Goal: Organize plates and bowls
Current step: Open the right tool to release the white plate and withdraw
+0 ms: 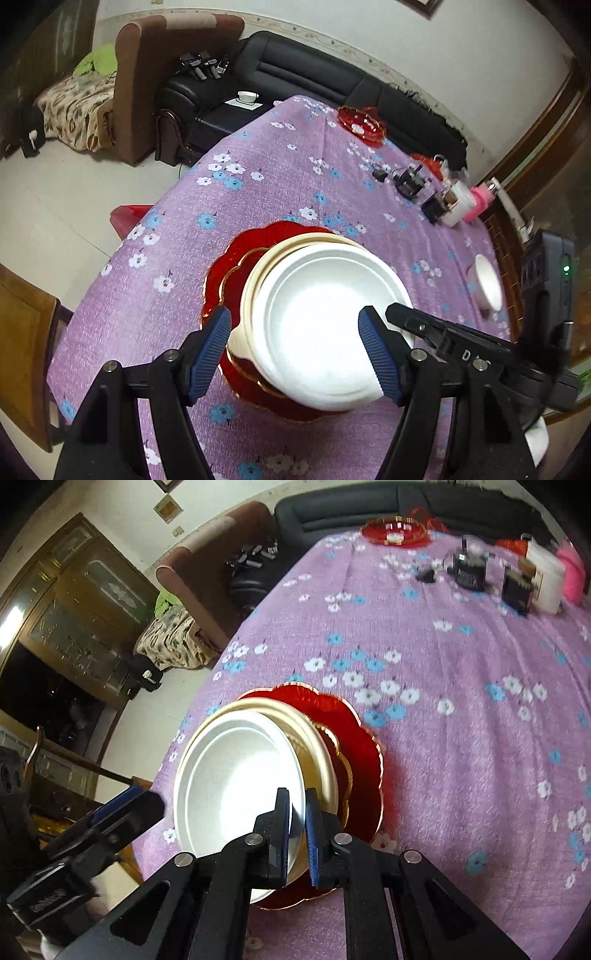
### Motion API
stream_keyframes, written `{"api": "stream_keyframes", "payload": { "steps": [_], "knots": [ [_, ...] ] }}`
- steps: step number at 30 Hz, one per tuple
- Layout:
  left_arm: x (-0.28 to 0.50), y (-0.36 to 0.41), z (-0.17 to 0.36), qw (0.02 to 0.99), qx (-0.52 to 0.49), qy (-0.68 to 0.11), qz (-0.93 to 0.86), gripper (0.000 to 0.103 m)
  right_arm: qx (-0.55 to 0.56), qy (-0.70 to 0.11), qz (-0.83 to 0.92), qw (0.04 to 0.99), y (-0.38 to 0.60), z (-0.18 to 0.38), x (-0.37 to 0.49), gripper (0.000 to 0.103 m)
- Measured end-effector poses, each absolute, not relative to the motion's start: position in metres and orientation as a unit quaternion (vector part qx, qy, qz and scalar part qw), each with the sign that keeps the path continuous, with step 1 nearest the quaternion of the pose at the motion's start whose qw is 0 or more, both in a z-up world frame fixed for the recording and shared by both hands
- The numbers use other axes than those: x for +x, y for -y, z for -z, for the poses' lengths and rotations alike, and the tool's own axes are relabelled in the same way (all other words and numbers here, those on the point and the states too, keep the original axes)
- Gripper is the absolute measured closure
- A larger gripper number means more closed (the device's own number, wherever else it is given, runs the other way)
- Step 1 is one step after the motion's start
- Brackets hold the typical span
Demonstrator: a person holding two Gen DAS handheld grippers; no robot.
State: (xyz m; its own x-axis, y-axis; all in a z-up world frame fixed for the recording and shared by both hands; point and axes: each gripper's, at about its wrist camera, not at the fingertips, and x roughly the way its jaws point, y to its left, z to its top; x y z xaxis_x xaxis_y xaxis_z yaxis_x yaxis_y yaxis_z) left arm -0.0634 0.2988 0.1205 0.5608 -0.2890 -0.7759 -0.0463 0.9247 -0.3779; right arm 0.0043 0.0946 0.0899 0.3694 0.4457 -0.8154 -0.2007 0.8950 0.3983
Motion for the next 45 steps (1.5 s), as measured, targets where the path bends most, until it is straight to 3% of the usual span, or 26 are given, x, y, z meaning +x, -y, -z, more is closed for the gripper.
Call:
{"api": "stream_keyframes", "payload": {
  "steps": [3,7,14,26,38,45],
  "knots": [
    [-0.072,-0.308,-0.125,0.868,-0.195,-0.451,0.069,0.028,0.113,-0.517,-0.202,0.824,-0.094,-0.095,0.001,0.091],
    [-0.079,-0.315,-0.126,0.872,-0.206,-0.439,0.064,0.027,0.109,-0.514,-0.203,0.827,-0.092,-0.095,-0.003,0.07],
    [-0.086,-0.313,-0.126,0.872,-0.211,-0.436,0.07,0.027,0.116,-0.495,-0.196,0.838,-0.082,-0.101,-0.012,0.051],
    [-0.097,-0.261,-0.143,0.896,-0.146,-0.408,0.096,0.024,0.132,-0.446,-0.175,0.868,-0.034,-0.11,-0.031,0.043],
    [-0.097,-0.163,-0.129,0.894,-0.079,-0.419,0.141,0.022,0.155,-0.437,-0.115,0.879,0.041,-0.09,-0.046,0.043],
    [-0.104,-0.125,-0.124,0.901,-0.043,-0.408,0.138,0.022,0.112,-0.4,-0.051,0.908,0.078,-0.089,-0.067,0.041]
  ]
}}
